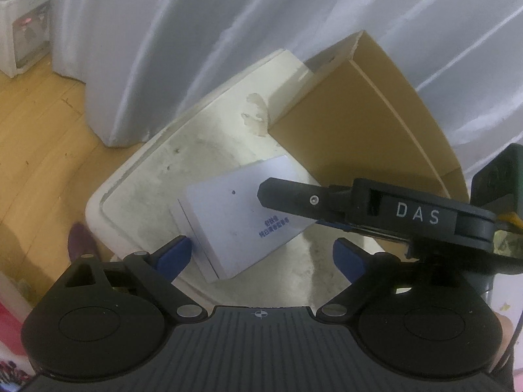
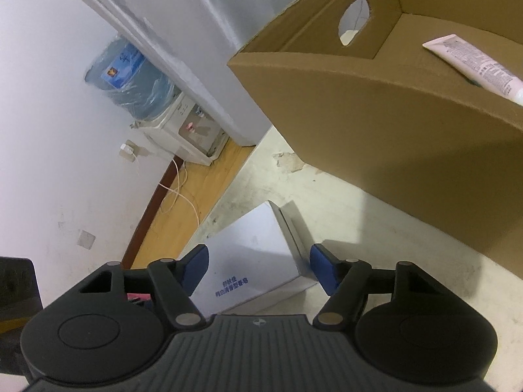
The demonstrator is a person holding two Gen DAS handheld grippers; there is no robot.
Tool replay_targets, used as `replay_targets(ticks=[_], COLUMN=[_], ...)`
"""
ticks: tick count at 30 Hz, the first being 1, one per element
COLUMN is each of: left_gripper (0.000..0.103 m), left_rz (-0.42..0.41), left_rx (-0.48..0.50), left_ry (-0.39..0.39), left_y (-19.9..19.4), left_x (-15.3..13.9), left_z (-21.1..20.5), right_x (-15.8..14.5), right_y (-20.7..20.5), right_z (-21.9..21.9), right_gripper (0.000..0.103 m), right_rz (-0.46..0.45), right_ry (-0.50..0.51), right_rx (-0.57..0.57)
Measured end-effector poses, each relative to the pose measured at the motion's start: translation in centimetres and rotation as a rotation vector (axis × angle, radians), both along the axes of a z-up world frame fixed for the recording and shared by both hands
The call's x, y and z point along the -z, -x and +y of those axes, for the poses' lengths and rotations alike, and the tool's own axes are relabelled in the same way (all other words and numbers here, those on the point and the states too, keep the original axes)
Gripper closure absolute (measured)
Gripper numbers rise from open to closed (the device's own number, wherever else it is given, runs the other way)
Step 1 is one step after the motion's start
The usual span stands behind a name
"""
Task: Organize objects
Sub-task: 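Move the open right gripper down to the small white box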
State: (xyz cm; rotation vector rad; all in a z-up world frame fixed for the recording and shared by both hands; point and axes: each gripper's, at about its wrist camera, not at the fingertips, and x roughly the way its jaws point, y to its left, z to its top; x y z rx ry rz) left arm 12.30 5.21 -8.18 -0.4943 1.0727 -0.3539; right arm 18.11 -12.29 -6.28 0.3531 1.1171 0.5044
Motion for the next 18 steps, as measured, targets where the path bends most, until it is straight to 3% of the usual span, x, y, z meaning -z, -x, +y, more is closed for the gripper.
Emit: replay_targets(ticks=[8,18], left_gripper=[0.009,0.009], left_rz=[0.009,0.031], left_rx=[0.023,0.076], left_ry=[-0.02,0.009], left_y=[0.2,1.8], left_x=[-0.2,-0.3], left_z=[-1.3,-4.1], right_x=[-0.4,-0.9], right_y=[0.6,3.7], right_z=[-0.6,-3.8], right_gripper=[0.035,0.035], right_rz=[0.014,0.04], right_ry=[0.025,0.049], right_rx=[0.035,0.091])
